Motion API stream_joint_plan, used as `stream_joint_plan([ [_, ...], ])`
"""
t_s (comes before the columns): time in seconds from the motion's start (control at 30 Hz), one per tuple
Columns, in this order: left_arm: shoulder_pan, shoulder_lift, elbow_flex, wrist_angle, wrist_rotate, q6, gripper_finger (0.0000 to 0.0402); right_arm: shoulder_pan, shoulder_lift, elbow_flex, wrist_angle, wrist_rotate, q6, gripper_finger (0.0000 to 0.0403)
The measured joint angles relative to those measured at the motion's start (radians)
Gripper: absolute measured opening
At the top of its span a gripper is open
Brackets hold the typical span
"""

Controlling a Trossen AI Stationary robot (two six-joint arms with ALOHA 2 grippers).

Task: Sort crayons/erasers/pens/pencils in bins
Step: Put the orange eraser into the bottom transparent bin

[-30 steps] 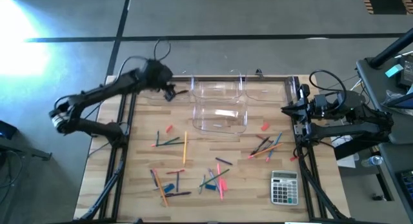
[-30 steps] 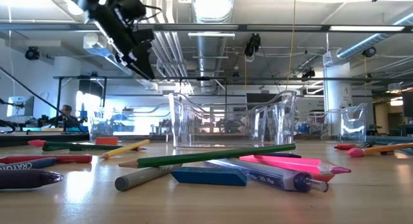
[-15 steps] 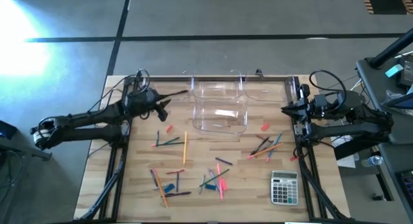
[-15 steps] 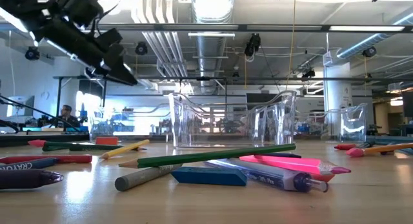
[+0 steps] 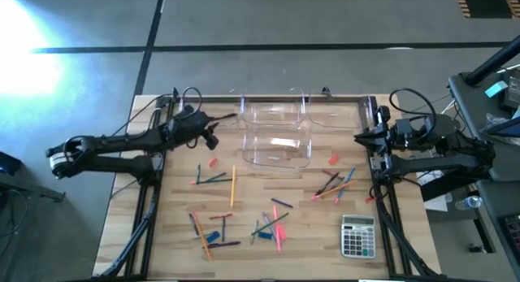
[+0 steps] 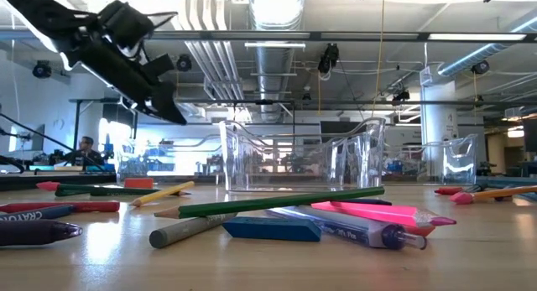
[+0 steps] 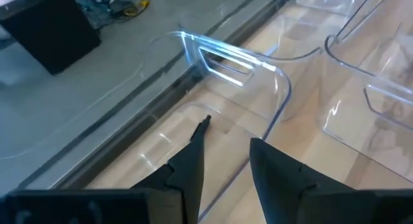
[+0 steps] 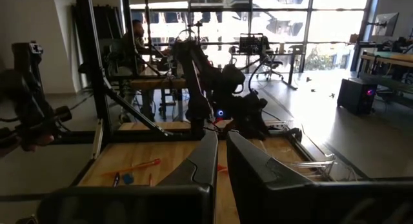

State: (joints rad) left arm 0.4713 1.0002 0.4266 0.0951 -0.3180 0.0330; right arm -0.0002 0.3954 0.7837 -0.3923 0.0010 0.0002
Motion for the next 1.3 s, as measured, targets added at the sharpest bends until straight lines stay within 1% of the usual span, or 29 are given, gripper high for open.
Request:
stream_joint_plan([
  [0.2, 0.0, 0.088, 0.015, 0.033, 0.037, 0.0, 0.0108, 0.0, 0.0, 0.0, 0.0, 0.0, 0.0, 0.0029],
  [0.43, 0.0, 0.128, 0.014, 0.063, 0.052, -0.001, 0.0108, 0.0, 0.0, 0.0, 0.0, 0.0, 0.0, 0.0029],
  [1.3, 0.0, 0.129, 0.016, 0.083, 0.057, -0.003, 0.0108, 0.0, 0.0, 0.0, 0.0, 0.0, 0.0, 0.0029],
])
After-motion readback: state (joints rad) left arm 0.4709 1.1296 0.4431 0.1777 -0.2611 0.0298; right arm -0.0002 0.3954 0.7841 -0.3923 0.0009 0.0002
